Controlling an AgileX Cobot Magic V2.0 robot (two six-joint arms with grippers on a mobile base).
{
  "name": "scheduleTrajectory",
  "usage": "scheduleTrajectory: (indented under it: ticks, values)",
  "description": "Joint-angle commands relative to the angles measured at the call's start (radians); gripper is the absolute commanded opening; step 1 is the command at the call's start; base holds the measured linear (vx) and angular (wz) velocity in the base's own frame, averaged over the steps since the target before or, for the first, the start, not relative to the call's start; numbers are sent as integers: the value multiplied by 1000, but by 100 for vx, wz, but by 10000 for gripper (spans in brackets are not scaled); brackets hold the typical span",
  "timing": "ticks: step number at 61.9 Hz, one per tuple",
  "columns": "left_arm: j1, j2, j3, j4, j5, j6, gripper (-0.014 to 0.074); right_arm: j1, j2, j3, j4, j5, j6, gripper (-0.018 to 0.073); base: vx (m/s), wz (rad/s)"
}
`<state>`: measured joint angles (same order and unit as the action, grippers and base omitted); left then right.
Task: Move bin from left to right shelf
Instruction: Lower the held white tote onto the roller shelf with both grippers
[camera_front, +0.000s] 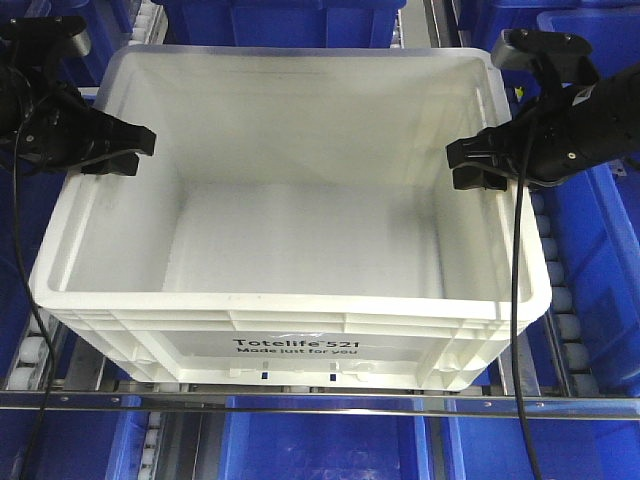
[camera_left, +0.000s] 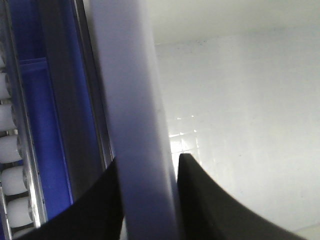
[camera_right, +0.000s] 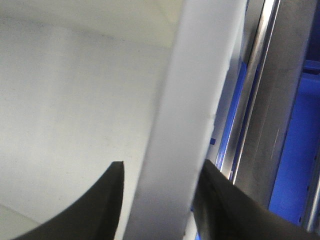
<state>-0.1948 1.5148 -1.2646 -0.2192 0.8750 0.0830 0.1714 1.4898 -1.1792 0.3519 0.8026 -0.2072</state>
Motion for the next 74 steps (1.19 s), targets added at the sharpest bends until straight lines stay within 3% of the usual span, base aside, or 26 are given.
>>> scheduleTrajectory:
  ticks: [1,29,44,59,74]
  values:
    - [-6,-29,-40,-43,-90,36,-4,1,-34,-38,43,-91,-39,-4,0,0]
    - [-6,-28,-40,-43,-90,36,31,1,-35,-38,42,-92,-61,24,0,0]
    - [-6,-28,-40,-43,-90,36,131,1,-35,-38,46,-87,-61,158,0,0]
    - [-6,-28,-40,-43,-90,35,242,1,-35,-38,49,-79,-50,368,0,0]
    - [-6,-28,-41,-42,-91,35,297,1,-59,-38,45,-72,-50,447,0,0]
